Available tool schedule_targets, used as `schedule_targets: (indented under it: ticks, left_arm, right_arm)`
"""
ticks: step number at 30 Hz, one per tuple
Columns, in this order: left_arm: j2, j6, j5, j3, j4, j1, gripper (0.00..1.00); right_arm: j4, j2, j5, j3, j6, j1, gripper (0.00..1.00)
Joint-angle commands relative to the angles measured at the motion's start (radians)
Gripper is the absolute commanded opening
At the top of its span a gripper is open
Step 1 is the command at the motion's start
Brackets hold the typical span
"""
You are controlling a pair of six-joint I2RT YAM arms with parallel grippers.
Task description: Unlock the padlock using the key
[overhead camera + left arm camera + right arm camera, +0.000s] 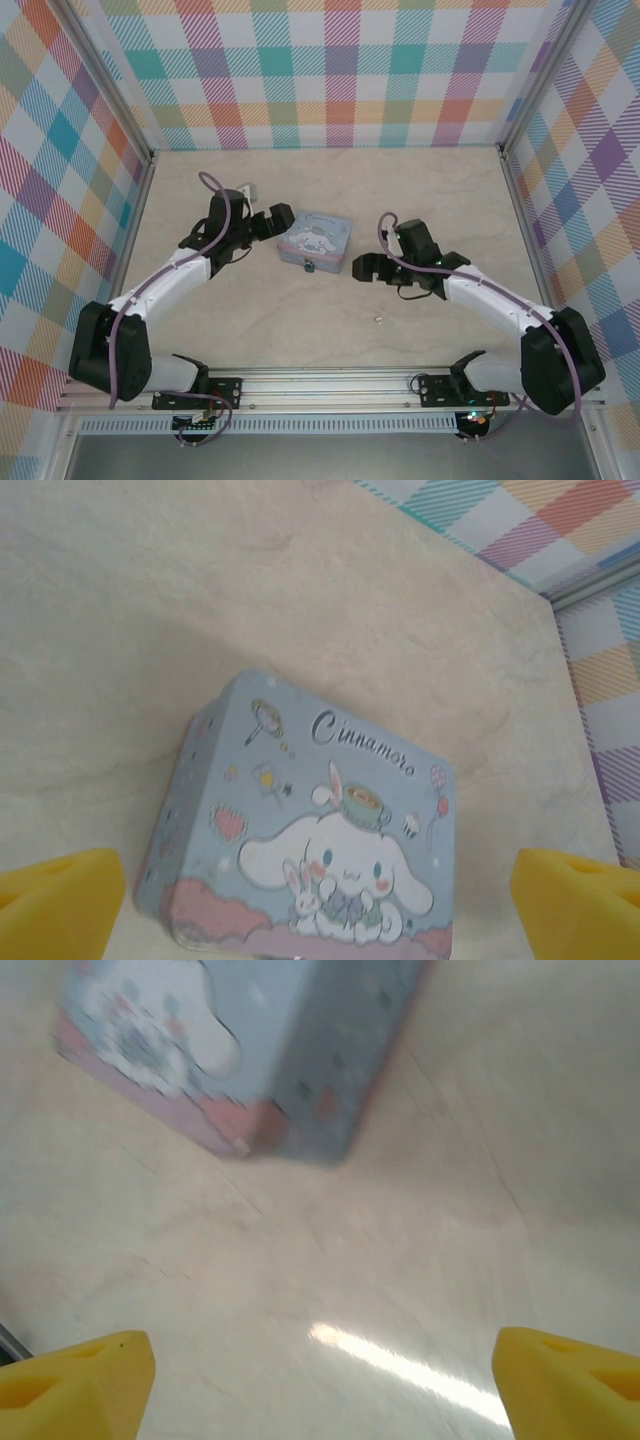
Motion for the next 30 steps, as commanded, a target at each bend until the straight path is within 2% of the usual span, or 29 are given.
schedule_targets:
  ticks: [1, 8, 14, 20, 30]
  left_arm:
    - [-0.063, 0.01, -0.015, -0.055, -0.007, 0.008, 0.99]
    - [-0.103, 0.004, -0.024, -0.101, 0.007, 0.014, 1.0]
    - [-0.083, -0.012, 0.001, -0.105, 0.032, 0.019, 1.0]
    - [-0.074, -0.015, 0.001, -0.109, 0.031, 0.024, 1.0]
    - [-0.079, -0.018, -0.002, -0.11, 0.027, 0.025, 1.0]
  right_arm:
    - [-0.186, -0.037, 0.03, -0.041, 0.014, 0.001, 0.82]
    - [-0.225, 0.018, -0.02, -0.066, 0.058, 0.002, 0.61]
    - [-0.208, 0.073, -0.025, -0.069, 0.071, 0.004, 0.5]
    - [-0.183, 0.105, -0.043, -0.082, 0.088, 0.01, 0.43]
    - [-0.149, 0.145, -0.056, -0.102, 0.11, 0.031, 0.38]
